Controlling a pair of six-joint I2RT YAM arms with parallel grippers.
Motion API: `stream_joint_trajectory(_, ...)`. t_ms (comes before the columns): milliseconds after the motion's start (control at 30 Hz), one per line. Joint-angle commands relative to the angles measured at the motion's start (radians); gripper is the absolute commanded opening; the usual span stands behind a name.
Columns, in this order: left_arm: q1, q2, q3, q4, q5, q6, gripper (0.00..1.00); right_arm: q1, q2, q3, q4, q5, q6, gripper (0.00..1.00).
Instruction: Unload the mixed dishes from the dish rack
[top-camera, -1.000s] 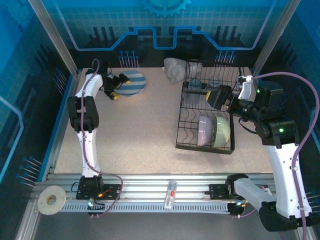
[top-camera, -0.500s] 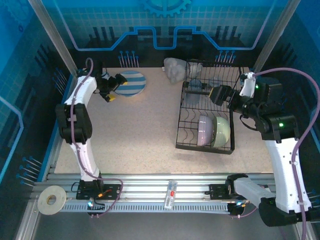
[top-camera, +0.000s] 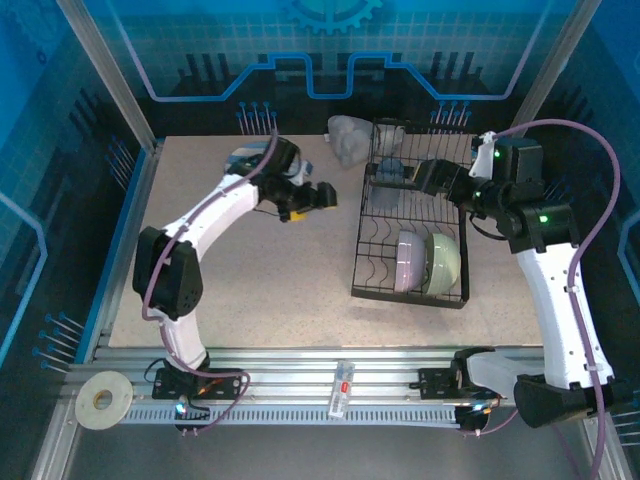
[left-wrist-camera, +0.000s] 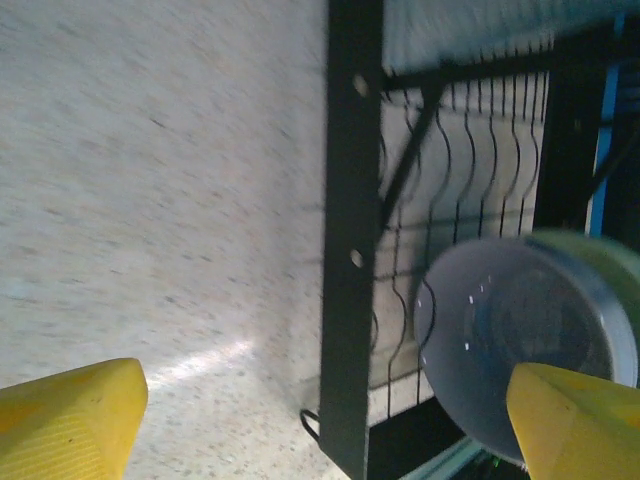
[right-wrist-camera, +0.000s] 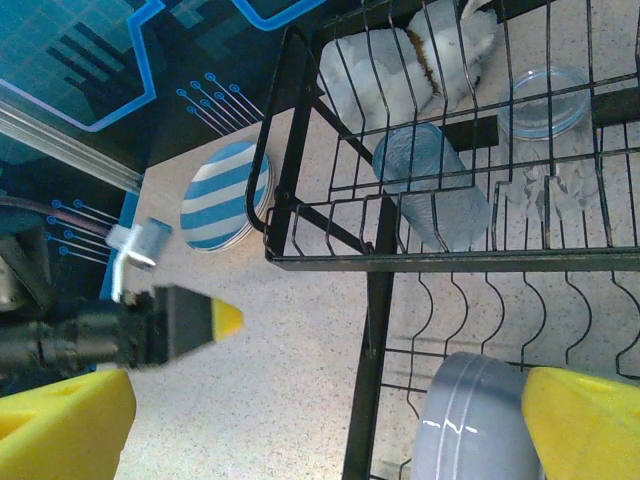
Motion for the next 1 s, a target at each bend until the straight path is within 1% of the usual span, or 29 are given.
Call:
stream_joint_trajectory(0, -0.065, 0.066, 0.043, -0.021, -0.023, 0.028, 0.91, 0.012, 0.005, 0.026, 0.035, -0.017, 0.018, 1.0)
stream_joint_trajectory(133, -0.132, 0.135, 0.116, -0.052, -0.058, 0.03, 0.87, 0.009, 0.0, 0.02, 0.036, -0.024, 0.017, 1.0)
stream_joint_trajectory(233, -0.159, 0.202, 0.18, -0.086, -0.088, 0.01, 0.81, 0.006, -0.012, 0.009, 0.037, -0.026, 0.017, 1.0)
stream_joint_trajectory(433, -0.179, 0.309, 0.289, -0.121, -0.126, -0.015, 0.73, -0.006, -0.041, -0.018, 0.04, -0.032, 0.015, 1.0)
stream_joint_trajectory(700, -0.187, 0.433, 0.423, -0.155, -0.155, -0.065, 0.58, -0.025, -0.073, -0.054, 0.048, -0.049, 0.023, 1.0)
stream_joint_trajectory(867, -0.189, 0.491, 0.476, -0.167, -0.158, -0.097, 0.42, -0.028, -0.083, -0.06, 0.049, -0.056, 0.027, 1.0)
stream_joint_trajectory(967, -0.189, 0.507, 0.485, -0.171, -0.159, -0.119, 0.3, -0.028, -0.089, -0.067, 0.053, -0.061, 0.03, 1.0)
